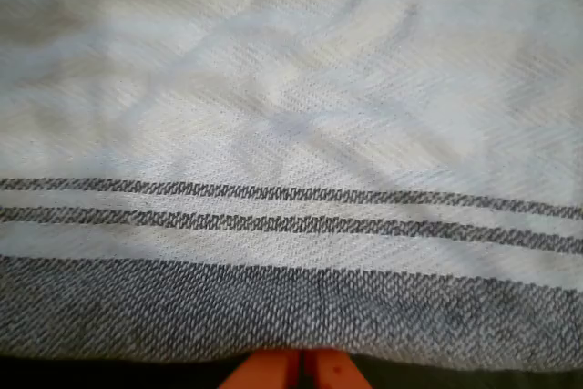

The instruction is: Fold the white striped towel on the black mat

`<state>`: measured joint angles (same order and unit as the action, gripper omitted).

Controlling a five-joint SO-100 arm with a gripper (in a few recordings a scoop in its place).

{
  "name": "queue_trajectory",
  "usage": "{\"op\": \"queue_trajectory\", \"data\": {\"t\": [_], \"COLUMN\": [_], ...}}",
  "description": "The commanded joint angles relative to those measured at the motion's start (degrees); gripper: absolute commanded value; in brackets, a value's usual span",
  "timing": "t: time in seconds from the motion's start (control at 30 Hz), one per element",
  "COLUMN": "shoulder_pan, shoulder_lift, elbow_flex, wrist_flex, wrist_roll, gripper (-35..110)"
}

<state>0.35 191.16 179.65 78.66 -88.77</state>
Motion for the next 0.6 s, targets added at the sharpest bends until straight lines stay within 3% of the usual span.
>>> {"op": "queue_trajectory", "data": {"t": [0.0, 0.57], "shoulder_pan": [0.4, -1.0], "shoulder_lift": [1.3, -9.8], "elbow_flex": [1.3, -10.1], "wrist_flex": [1.0, 0.4], "wrist_roll": [-1.3, -4.4], "gripper": [0, 0]}}
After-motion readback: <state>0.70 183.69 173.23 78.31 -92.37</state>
